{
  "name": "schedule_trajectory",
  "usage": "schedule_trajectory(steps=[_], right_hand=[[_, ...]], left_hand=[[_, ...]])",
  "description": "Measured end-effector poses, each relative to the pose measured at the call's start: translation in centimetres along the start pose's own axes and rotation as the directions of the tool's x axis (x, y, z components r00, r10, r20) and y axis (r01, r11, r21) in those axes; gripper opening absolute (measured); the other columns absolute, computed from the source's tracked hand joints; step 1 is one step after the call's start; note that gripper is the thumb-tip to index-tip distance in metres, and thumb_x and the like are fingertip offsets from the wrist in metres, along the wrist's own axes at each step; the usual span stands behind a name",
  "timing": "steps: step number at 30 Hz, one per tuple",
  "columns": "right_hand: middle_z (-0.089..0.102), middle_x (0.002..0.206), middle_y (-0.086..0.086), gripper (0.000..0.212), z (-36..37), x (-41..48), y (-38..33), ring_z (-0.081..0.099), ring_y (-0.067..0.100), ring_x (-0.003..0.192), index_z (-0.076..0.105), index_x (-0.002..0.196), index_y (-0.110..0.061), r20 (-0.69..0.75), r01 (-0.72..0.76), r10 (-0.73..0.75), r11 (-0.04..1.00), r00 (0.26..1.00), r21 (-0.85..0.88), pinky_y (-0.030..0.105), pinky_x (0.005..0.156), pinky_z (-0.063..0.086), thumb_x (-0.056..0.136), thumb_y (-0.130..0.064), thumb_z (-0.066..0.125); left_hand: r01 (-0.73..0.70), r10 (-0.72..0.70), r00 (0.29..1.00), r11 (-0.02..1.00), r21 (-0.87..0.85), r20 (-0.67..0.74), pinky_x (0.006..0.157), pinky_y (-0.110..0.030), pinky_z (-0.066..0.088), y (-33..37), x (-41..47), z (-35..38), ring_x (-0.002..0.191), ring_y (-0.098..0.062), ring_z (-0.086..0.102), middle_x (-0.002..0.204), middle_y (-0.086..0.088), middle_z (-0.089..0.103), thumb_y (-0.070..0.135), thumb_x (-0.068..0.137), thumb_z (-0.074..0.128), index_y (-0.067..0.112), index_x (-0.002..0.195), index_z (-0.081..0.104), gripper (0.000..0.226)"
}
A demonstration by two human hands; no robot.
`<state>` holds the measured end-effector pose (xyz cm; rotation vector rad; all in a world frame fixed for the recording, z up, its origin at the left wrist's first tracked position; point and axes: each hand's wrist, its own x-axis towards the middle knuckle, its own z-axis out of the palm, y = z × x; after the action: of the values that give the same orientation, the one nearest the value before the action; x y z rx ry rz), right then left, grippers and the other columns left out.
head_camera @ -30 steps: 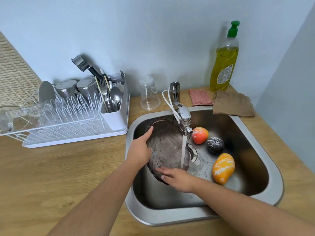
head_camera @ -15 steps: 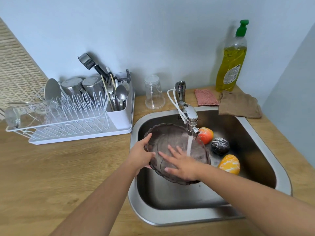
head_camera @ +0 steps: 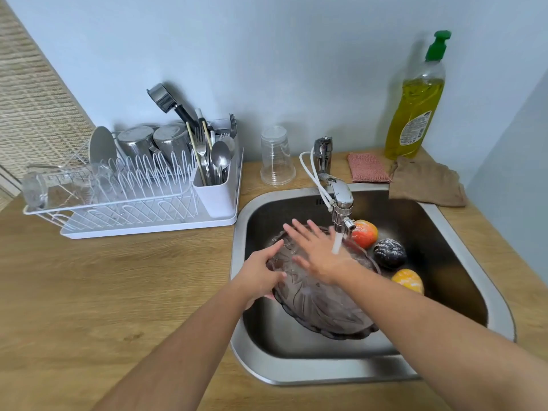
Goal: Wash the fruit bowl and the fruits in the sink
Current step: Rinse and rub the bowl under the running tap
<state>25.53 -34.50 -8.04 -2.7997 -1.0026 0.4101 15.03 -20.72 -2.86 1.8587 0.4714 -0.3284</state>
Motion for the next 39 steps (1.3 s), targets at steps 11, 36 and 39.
schedule_trajectory(steps=[11,36,39], right_hand=[[-0.014,0.160,-0.004,0.065,1.9,-1.6,2.9,-0.009,0.020,0.149,-0.002,0.151,-0.033,0.085,-0.021,0.026,0.998,0.996,-0.063,0.041,0.121,0.000,0.098,-0.047,0.031],[0.014,0.160,-0.002,0.047,1.2,-5.8,2.1,0.015,0.011,0.146,0.036,0.145,-0.031,0.413,0.005,-0.228,0.880,0.882,0.475,0.027,0.120,0.009,0.099,-0.027,0.047],[0.050,0.143,-0.004,0.038,0.3,-6.5,4.2,0.044,0.008,0.130,0.056,0.133,-0.025,0.446,-0.041,-0.124,0.939,0.887,0.342,0.024,0.112,0.029,0.095,-0.023,0.051]], left_hand=[[-0.049,0.053,0.990,0.998,0.038,-0.129,0.053,-0.015,0.054,0.5,0.0,-0.7,0.092,-0.009,0.051,0.145,-0.004,0.046,-0.001,0.092,0.056,0.037,0.147,0.032,0.070],[-0.053,0.042,0.947,0.998,-0.025,-0.320,0.056,-0.030,0.061,-0.6,1.3,0.5,0.084,-0.014,0.061,0.141,-0.004,0.047,0.001,0.092,0.055,0.040,0.145,0.034,0.069],[-0.033,0.012,0.954,0.997,-0.064,-0.299,0.055,-0.032,0.061,-0.8,1.0,0.2,0.094,-0.022,0.062,0.139,-0.004,0.048,0.000,0.093,0.053,0.041,0.145,0.033,0.070]])
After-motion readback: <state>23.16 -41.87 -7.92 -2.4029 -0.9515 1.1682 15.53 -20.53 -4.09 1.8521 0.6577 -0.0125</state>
